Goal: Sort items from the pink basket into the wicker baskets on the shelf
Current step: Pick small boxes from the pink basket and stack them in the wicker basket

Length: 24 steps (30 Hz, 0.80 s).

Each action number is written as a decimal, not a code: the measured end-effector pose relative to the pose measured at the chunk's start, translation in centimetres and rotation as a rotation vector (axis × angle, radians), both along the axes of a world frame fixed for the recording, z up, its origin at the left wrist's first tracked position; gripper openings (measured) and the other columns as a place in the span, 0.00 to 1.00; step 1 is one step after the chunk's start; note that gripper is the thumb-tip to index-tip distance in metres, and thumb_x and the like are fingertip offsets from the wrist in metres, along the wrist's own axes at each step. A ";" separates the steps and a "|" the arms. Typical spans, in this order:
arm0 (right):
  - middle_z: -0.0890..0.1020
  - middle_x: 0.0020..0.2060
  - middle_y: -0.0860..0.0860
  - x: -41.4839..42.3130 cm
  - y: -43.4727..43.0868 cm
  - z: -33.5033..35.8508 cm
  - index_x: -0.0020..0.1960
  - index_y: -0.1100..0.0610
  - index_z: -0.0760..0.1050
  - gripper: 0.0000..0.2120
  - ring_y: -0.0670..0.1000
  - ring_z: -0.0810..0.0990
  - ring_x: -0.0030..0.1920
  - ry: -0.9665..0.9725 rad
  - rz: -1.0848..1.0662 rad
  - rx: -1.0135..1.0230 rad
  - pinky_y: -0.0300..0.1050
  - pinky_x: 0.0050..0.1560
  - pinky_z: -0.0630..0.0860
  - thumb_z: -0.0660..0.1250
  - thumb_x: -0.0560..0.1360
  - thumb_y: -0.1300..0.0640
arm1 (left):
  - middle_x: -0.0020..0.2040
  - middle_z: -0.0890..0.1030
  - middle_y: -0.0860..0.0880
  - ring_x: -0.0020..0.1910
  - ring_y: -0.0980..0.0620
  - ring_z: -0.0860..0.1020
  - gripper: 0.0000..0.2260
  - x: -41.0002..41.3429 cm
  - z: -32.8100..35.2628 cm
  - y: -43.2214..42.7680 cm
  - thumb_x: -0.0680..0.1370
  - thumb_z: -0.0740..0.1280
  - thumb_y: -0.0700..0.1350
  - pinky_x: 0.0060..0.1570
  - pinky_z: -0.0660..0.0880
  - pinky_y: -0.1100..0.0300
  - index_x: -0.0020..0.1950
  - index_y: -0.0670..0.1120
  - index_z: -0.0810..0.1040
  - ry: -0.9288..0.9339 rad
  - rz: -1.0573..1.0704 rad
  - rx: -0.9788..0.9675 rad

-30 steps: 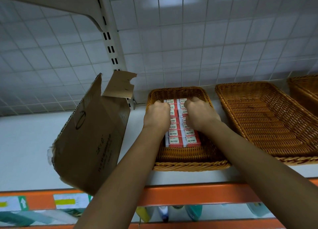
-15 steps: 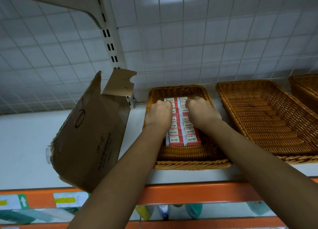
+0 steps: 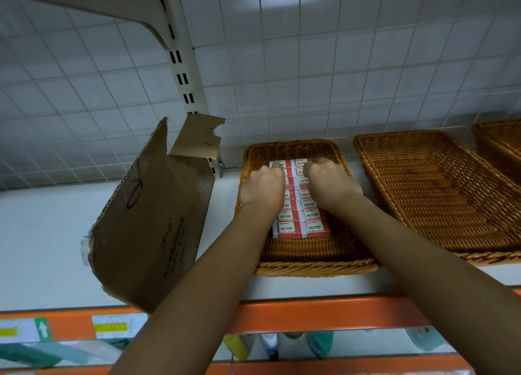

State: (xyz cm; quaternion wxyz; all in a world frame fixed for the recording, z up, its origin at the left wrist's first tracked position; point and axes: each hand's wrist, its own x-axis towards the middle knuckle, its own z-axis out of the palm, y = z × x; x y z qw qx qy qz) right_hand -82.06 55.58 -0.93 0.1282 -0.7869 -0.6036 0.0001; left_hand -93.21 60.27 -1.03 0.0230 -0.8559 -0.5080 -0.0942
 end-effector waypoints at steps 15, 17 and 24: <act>0.72 0.61 0.57 0.8 -1.0 2.2 0.64 0.59 0.70 0.17 0.58 0.70 0.62 -0.025 0.026 0.101 0.48 0.58 0.70 0.65 0.76 0.58 | 0.59 0.74 0.43 0.59 0.43 0.74 0.14 1.5 2.7 -1.3 0.78 0.64 0.43 0.46 0.72 0.54 0.64 0.43 0.71 0.118 -0.098 0.125; 0.73 0.61 0.58 1.8 -1.9 2.8 0.63 0.59 0.71 0.17 0.59 0.70 0.63 -0.029 0.019 0.120 0.50 0.60 0.71 0.65 0.76 0.58 | 0.59 0.75 0.42 0.60 0.42 0.73 0.14 2.9 3.5 -2.1 0.77 0.64 0.43 0.49 0.73 0.52 0.63 0.44 0.71 0.071 -0.127 0.141; 0.73 0.60 0.59 8.9 -8.0 4.8 0.61 0.61 0.70 0.16 0.60 0.71 0.62 -0.043 -0.076 0.140 0.49 0.59 0.70 0.62 0.75 0.57 | 0.58 0.77 0.43 0.57 0.41 0.77 0.11 11.1 5.5 -7.0 0.77 0.63 0.44 0.49 0.74 0.51 0.59 0.45 0.73 0.033 -0.294 0.219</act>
